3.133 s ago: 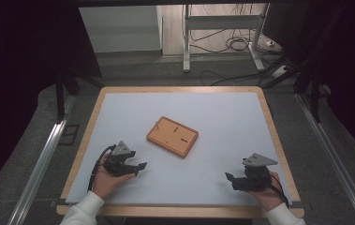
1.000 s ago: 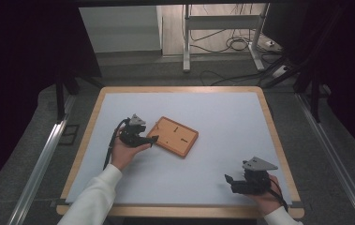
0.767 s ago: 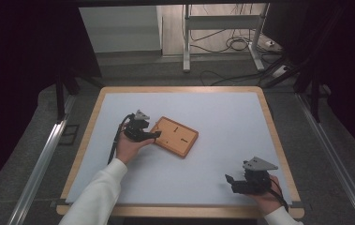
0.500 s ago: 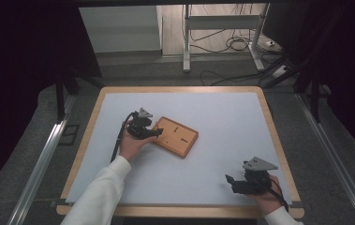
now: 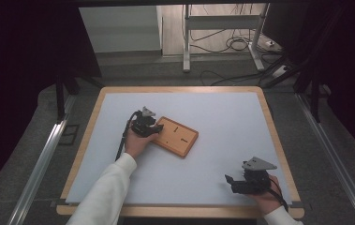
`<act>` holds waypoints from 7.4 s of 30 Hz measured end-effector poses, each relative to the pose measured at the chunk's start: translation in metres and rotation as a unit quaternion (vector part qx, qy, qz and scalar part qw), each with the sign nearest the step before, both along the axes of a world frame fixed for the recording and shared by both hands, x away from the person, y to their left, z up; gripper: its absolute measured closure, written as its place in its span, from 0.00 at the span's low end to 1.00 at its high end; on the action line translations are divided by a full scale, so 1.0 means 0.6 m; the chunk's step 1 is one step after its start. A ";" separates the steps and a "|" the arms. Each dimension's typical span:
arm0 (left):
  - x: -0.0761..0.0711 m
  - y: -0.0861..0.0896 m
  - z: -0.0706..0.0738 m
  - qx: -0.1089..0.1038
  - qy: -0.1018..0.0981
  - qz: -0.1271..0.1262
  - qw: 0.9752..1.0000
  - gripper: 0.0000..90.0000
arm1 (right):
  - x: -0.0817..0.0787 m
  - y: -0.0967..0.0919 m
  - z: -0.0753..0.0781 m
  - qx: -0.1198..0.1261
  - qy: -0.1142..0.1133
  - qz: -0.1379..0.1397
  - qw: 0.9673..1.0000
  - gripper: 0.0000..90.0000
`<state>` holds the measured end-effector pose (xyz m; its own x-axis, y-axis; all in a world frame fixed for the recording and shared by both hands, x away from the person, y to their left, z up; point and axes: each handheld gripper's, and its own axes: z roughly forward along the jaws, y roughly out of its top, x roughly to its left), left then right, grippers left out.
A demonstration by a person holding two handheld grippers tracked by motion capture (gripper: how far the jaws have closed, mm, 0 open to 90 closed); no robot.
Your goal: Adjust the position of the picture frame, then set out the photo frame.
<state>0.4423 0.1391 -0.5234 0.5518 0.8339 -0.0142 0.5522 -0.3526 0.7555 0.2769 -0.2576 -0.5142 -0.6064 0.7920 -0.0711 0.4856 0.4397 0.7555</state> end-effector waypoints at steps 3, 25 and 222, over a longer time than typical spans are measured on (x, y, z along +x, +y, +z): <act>0.001 -0.003 0.002 0.001 -0.004 -0.001 1.000 0.66 | 0.000 0.000 0.000 -0.001 0.000 -0.001 1.000 0.14; 0.000 0.000 -0.002 -0.025 0.009 -0.008 1.000 0.93 | -0.001 0.002 0.001 -0.004 0.001 -0.003 1.000 0.14; -0.045 -0.095 0.005 -0.101 0.102 -0.230 0.962 0.90 | -0.044 0.060 -0.003 -0.049 -0.053 0.091 0.993 0.12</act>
